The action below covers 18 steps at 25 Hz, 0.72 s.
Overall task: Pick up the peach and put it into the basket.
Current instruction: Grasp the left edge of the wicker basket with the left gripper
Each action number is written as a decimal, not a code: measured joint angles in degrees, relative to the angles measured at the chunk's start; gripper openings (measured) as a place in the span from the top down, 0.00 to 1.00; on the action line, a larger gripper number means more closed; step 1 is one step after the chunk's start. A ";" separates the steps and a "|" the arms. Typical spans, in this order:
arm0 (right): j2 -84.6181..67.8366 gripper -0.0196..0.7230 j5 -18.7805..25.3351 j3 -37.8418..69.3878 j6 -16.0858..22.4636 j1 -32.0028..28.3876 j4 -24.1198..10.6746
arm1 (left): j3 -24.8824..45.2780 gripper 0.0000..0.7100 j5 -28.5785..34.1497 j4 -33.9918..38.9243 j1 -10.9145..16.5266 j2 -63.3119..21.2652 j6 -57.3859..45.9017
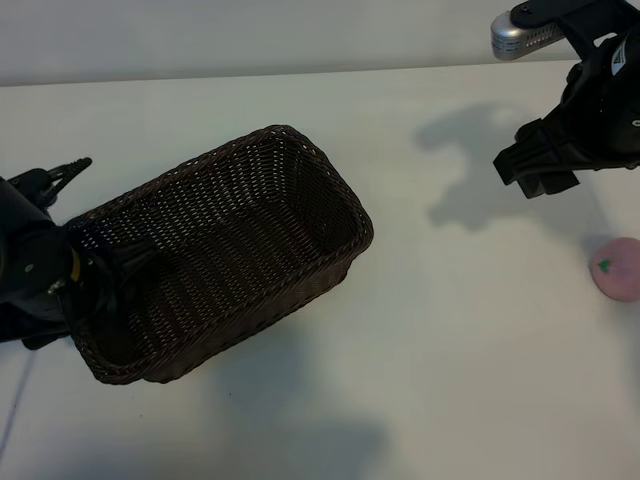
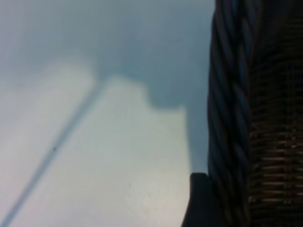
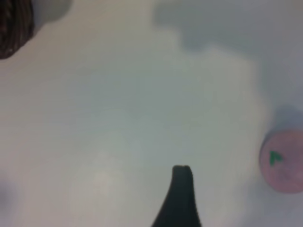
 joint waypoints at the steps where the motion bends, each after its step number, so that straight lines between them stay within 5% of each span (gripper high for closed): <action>1: 0.00 0.17 0.00 0.00 0.00 0.00 0.39 | 0.00 0.27 -0.36 0.00 0.96 0.00 0.08; 8: 0.00 0.17 0.06 0.00 0.00 0.00 1.46 | 0.07 0.27 -3.04 -4.80 6.90 0.21 7.91; 18: 0.00 0.17 0.01 0.00 -0.11 0.00 1.46 | 0.07 0.27 -7.93 -6.82 7.23 8.80 9.92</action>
